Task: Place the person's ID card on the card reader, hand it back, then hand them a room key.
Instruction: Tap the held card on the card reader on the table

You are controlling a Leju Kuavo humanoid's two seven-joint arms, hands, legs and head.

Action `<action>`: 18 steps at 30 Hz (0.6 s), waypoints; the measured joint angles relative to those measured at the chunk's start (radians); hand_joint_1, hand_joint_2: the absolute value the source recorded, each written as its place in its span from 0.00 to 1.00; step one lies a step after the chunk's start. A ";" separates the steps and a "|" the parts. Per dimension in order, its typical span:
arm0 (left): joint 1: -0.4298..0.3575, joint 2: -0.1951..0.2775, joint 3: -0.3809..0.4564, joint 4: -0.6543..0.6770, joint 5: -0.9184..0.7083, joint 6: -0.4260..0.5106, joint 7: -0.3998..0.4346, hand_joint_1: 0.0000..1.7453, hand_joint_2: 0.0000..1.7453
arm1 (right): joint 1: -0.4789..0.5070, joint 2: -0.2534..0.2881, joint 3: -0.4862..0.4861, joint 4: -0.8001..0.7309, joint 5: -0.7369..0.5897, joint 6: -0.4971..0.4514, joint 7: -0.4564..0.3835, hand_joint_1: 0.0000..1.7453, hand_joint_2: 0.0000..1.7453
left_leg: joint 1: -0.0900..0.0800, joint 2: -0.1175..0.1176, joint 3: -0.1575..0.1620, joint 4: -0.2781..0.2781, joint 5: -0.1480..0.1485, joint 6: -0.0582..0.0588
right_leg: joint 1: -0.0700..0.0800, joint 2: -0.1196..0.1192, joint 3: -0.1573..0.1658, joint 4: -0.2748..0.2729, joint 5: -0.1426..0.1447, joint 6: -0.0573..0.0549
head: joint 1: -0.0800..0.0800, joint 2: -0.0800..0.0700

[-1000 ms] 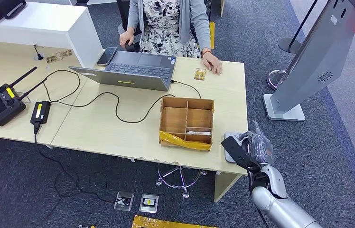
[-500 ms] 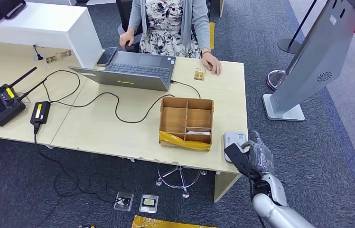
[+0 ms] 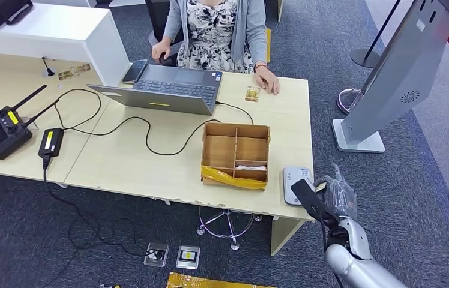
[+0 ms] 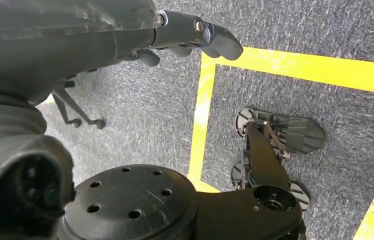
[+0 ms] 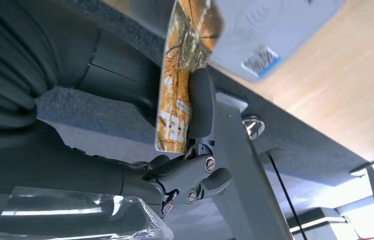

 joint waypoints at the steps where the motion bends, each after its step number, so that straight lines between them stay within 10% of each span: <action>1: 0.000 0.001 0.000 0.000 -0.003 -0.002 0.000 0.00 0.00 | -0.014 -0.008 -0.002 -0.017 0.021 0.013 0.020 1.00 1.00 | 0.000 0.000 0.000 0.000 0.000 0.000 | 0.000 0.000 0.000 0.000 0.000 0.000 | 0.000 0.000; 18: -0.002 0.011 -0.048 0.002 -0.057 -0.027 0.009 0.00 0.00 | -0.252 -0.063 -0.042 -0.283 0.218 0.180 0.179 1.00 1.00 | 0.000 0.002 -0.001 0.000 0.001 0.000 | 0.000 0.003 -0.001 0.000 0.002 0.000 | 0.000 0.000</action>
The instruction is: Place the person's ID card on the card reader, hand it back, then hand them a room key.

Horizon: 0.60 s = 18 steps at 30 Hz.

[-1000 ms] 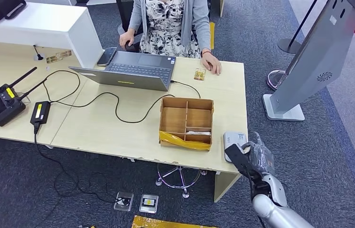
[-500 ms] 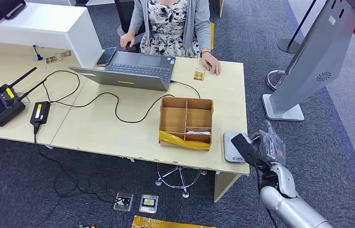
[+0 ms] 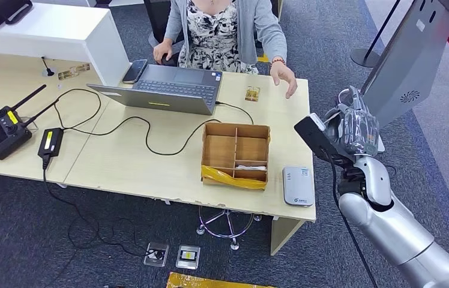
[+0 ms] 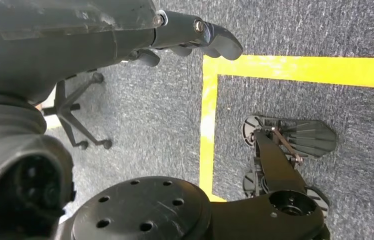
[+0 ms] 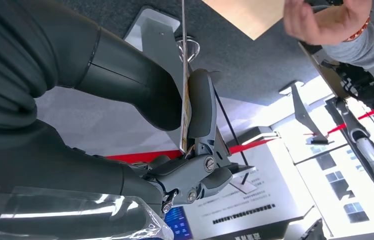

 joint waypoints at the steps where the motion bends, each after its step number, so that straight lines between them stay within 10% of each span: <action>1: -0.001 0.000 -0.002 0.000 -0.004 -0.001 0.000 0.00 0.00 | -0.003 0.001 0.000 -0.001 0.002 0.003 0.002 1.00 1.00 | 0.000 0.000 0.000 0.000 0.000 0.000 | 0.000 0.000 0.000 0.000 0.000 0.000 | 0.000 0.000; 18: -0.016 -0.016 -0.010 0.001 -0.035 -0.015 0.010 0.00 0.00 | -0.043 0.198 0.027 0.332 -0.065 -0.082 -0.165 1.00 1.00 | 0.000 -0.002 -0.003 0.000 0.000 0.000 | 0.000 -0.003 -0.001 0.000 0.000 0.000 | 0.000 0.000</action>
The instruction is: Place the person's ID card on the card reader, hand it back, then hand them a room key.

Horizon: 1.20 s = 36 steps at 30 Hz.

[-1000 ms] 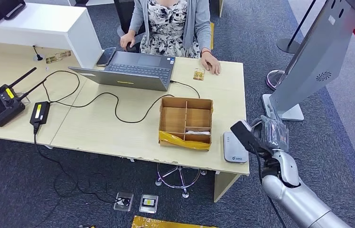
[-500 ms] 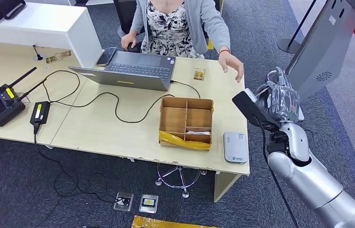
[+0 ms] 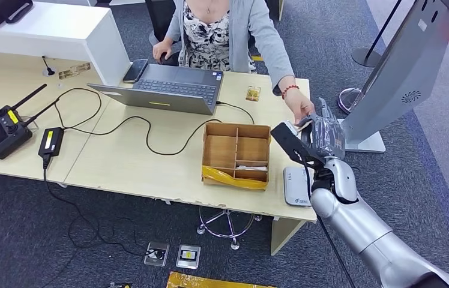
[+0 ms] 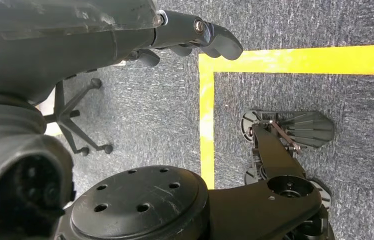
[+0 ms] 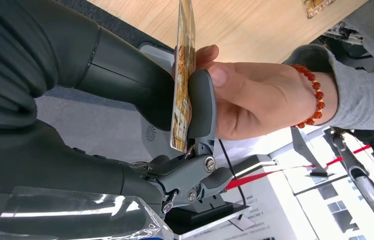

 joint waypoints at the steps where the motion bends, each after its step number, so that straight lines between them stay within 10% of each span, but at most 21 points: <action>1: 0.000 0.000 0.000 0.000 0.002 0.000 0.001 0.00 0.00 | -0.004 0.006 0.001 0.012 0.003 -0.002 -0.003 1.00 1.00 | 0.000 0.000 0.000 0.000 0.000 0.000 | 0.000 0.000 0.000 0.000 0.000 0.000 | 0.000 0.000; 11: -0.001 0.000 -0.002 0.000 0.025 0.002 0.002 0.00 0.00 | -0.038 0.075 0.001 0.129 0.027 -0.019 -0.039 0.99 1.00 | 0.000 0.000 -0.001 0.000 0.000 0.000 | 0.000 0.000 -0.001 0.000 0.000 0.000 | 0.000 0.000; 15: 0.000 -0.001 -0.003 0.000 0.028 0.004 0.002 0.00 0.00 | -0.044 0.088 0.000 0.157 0.040 -0.028 -0.043 0.00 0.00 | 0.000 0.000 -0.001 0.000 0.000 0.000 | 0.000 0.000 -0.001 0.000 0.000 0.000 | 0.000 0.000; 36: 0.013 -0.001 -0.002 0.000 0.083 0.025 0.017 0.00 0.00 | 0.115 -0.002 -0.067 -0.138 0.260 0.025 0.152 0.00 0.00 | 0.000 0.001 0.000 0.000 0.000 0.000 | 0.000 0.002 -0.002 -0.001 0.000 0.000 | 0.000 0.000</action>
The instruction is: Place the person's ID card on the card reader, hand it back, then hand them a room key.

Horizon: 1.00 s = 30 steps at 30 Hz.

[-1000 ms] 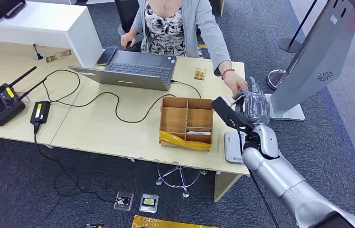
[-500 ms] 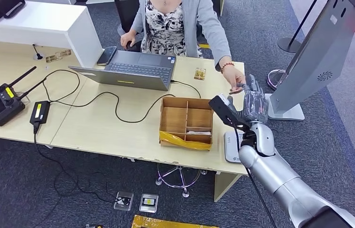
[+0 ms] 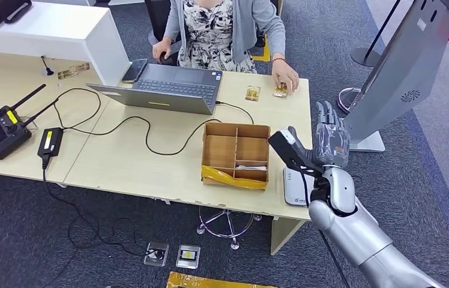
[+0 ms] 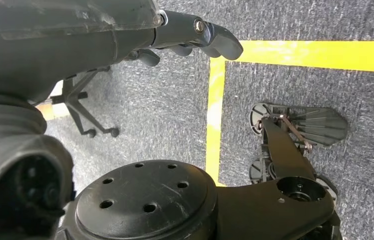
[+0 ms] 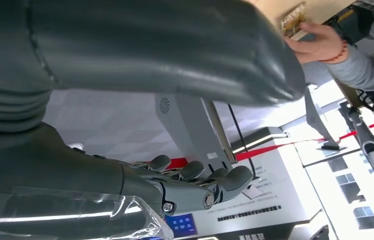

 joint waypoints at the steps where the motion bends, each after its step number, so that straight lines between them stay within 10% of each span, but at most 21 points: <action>1: 0.000 0.000 0.000 0.000 0.004 0.001 0.005 0.00 0.00 | 0.029 -0.013 -0.005 -0.044 0.023 0.011 0.025 0.00 0.00 | 0.000 0.000 0.000 0.000 0.000 0.000 | 0.000 0.000 0.000 0.000 0.000 0.000 | 0.000 0.000; 5: 0.003 0.000 0.000 0.001 0.018 0.011 0.018 0.00 0.00 | 0.132 -0.058 -0.013 -0.225 0.090 0.050 0.104 0.00 1.00 | 0.000 0.002 0.000 0.000 -0.001 -0.001 | 0.000 0.001 -0.001 0.000 0.000 0.000 | 0.000 0.000; 16: 0.003 -0.006 0.011 0.001 0.051 0.022 0.000 0.00 0.00 | 0.325 -0.080 -0.016 -0.561 0.298 0.146 0.143 0.00 1.00 | 0.000 0.002 0.000 0.000 -0.001 -0.001 | 0.000 0.003 -0.001 0.000 0.000 0.000 | 0.000 0.000; 30: 0.001 -0.023 0.014 0.002 0.038 0.042 -0.018 0.00 0.00 | 0.374 0.036 0.026 -0.536 0.346 0.150 0.120 0.00 1.00 | 0.000 0.002 0.000 -0.001 -0.001 -0.001 | 0.000 0.003 -0.001 0.000 0.000 0.000 | 0.000 0.000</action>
